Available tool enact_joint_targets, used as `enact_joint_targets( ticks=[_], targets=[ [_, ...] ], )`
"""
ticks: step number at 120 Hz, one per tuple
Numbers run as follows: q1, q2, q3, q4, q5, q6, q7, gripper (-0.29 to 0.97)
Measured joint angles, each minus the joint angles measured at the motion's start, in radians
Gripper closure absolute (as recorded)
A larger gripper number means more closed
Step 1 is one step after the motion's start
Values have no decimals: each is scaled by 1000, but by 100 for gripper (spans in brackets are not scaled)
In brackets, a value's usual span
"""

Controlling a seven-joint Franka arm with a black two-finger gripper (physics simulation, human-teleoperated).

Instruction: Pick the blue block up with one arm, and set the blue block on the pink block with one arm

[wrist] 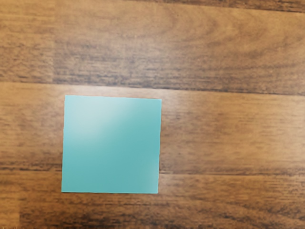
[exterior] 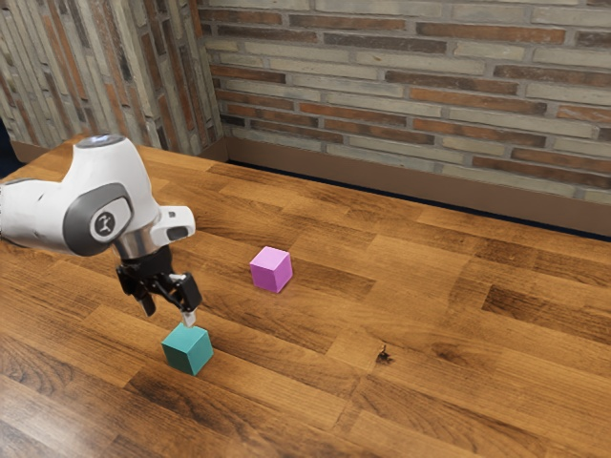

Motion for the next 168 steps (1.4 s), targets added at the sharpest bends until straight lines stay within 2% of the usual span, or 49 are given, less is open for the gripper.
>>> enact_joint_targets(
  ticks=[31, 62, 113, 168],
  targets=[
    [-1, 100, -3, -11, -1, 115, -12, 4],
    [-5, 139, -2, -24, -1, 193, -12, 6],
    [10, 184, 1, -44, -3, 207, 2, 7],
    [4, 246, 6, -15, -48, 219, 26, 9]
  ],
)
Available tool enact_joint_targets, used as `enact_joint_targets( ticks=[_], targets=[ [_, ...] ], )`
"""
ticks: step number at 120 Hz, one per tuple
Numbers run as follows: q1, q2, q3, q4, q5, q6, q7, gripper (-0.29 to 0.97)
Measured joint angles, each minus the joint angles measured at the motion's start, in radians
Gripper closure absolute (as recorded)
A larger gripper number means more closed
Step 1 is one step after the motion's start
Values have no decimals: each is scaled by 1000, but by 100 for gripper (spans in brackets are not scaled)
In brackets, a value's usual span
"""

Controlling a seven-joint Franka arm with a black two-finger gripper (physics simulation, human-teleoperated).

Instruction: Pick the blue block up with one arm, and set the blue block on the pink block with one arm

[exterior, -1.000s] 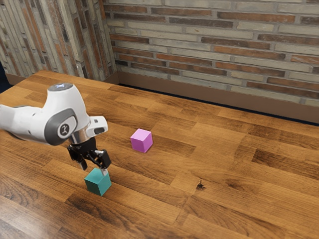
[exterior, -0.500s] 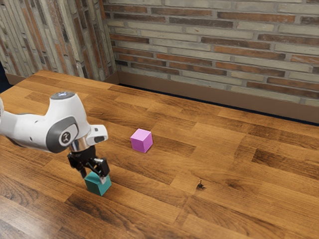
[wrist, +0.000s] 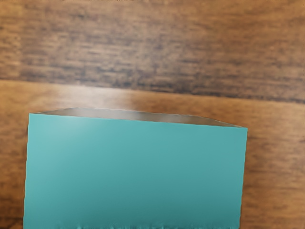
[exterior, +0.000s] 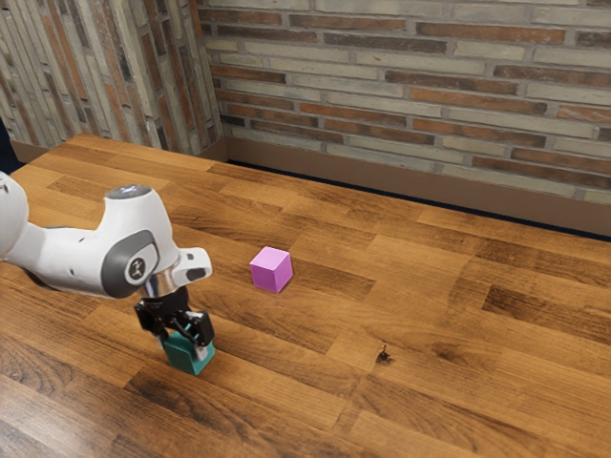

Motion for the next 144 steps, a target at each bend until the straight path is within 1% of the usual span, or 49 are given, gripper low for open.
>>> enact_joint_targets(
  ticks=[43, 69, 87, 116, 121, 131, 144],
  targets=[
    [0, 7, 0, -1, -50, -1, 10, 23],
    [-1, 7, 0, 1, -55, -3, 8, 29],
    [-10, 1, 1, 11, -49, -3, 1, 36],
    [-31, -46, 9, 43, -25, -3, -24, 46],
    [-18, -55, -5, 59, -12, -3, -29, 48],
    [-19, -65, -5, 109, 20, -13, -39, 50],
    [-13, -42, -6, 242, 67, -64, -52, 51]
  ],
)
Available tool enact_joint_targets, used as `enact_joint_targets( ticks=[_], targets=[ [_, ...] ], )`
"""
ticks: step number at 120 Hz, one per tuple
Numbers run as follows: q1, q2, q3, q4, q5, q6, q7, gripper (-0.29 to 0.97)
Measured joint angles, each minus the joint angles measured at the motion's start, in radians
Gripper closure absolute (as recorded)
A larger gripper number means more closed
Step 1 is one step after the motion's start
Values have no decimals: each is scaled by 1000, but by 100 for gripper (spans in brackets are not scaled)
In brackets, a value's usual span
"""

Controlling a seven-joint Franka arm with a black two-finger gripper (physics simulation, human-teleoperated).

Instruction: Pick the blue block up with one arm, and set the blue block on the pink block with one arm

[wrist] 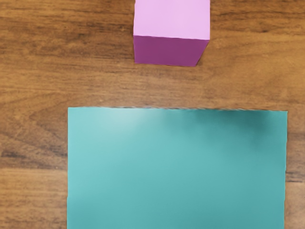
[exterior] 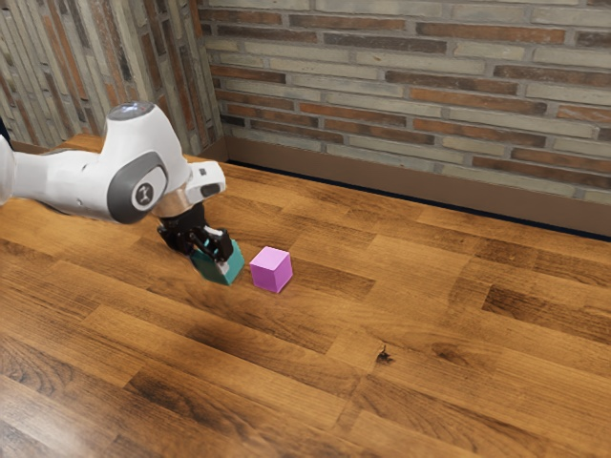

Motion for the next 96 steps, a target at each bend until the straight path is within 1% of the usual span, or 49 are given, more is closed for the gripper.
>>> enact_joint_targets(
  ticks=[16, 27, 47, 63, 83, 96],
  targets=[
    [6, 84, 10, 144, 27, -42, -11, 50],
    [26, 136, 9, 209, 35, -59, -16, 50],
    [28, 220, 7, 314, 36, -76, -28, 49],
    [37, 268, 0, 368, 31, -85, -37, 49],
    [37, 301, -25, 410, 28, -152, -64, 49],
    [36, 355, -32, 474, 26, -191, -76, 48]
  ],
)
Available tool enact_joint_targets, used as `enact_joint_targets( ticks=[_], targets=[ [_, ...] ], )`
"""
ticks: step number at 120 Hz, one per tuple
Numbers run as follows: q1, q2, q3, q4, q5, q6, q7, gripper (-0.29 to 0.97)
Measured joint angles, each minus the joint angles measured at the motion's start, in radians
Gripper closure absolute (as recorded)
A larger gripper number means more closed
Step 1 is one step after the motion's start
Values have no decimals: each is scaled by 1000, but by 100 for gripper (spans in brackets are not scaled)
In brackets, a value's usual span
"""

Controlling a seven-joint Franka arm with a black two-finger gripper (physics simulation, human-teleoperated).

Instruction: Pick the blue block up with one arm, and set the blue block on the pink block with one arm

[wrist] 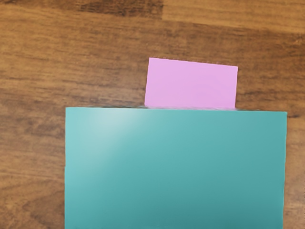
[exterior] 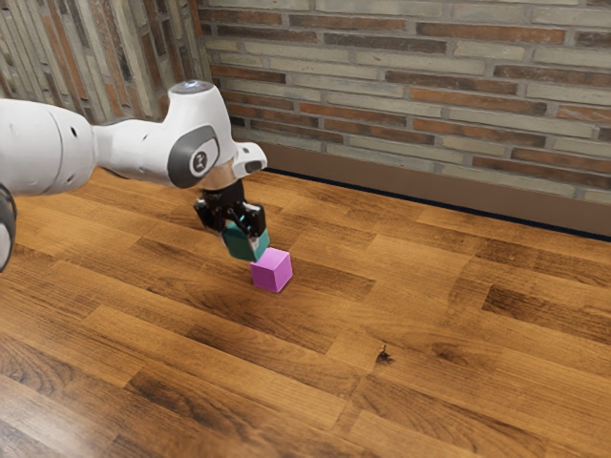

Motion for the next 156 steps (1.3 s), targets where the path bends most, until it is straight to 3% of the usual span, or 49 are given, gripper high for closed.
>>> enact_joint_targets(
  ticks=[46, 100, 123, 156],
  targets=[
    [2, 103, -12, 127, -4, -51, -17, 47],
    [3, 131, -29, 161, -4, -78, -23, 47],
    [2, 140, -30, 168, -6, -80, -13, 41],
    [1, 143, -30, 178, -22, -80, 29, 21]
  ],
)
